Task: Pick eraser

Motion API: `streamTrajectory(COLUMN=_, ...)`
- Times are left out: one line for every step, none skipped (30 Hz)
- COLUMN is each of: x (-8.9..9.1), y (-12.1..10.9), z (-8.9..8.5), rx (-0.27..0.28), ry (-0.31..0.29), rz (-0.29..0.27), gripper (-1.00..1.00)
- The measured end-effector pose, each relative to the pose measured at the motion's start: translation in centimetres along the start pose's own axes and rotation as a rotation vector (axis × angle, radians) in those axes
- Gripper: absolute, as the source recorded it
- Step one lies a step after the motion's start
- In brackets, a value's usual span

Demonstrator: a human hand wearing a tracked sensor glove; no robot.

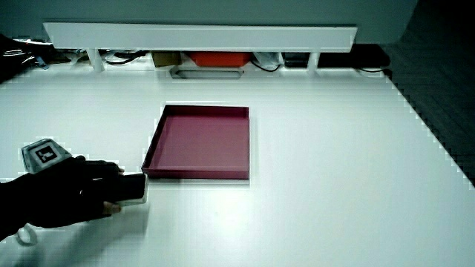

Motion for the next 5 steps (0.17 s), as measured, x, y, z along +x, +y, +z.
streamTrajectory(x=-0.5, y=0.4, z=-0.3, rx=0.007, ry=-0.042, rz=-0.014, gripper=1.0)
streamTrajectory(x=1.1, y=0.7, z=1.0, rx=0.017, ry=0.025, rz=-0.006, gripper=1.0)
streamTrajectory(x=1.6, y=1.2, z=1.5, rx=0.03, ry=0.056, rz=-0.027, gripper=1.0)
streamTrajectory(x=2.0, y=1.6, z=2.0, rx=0.025, ry=0.071, rz=-0.023, gripper=1.0)
streamTrajectory(x=1.8, y=2.1, z=1.8, rx=0.03, ry=0.021, rz=-0.023, gripper=1.0)
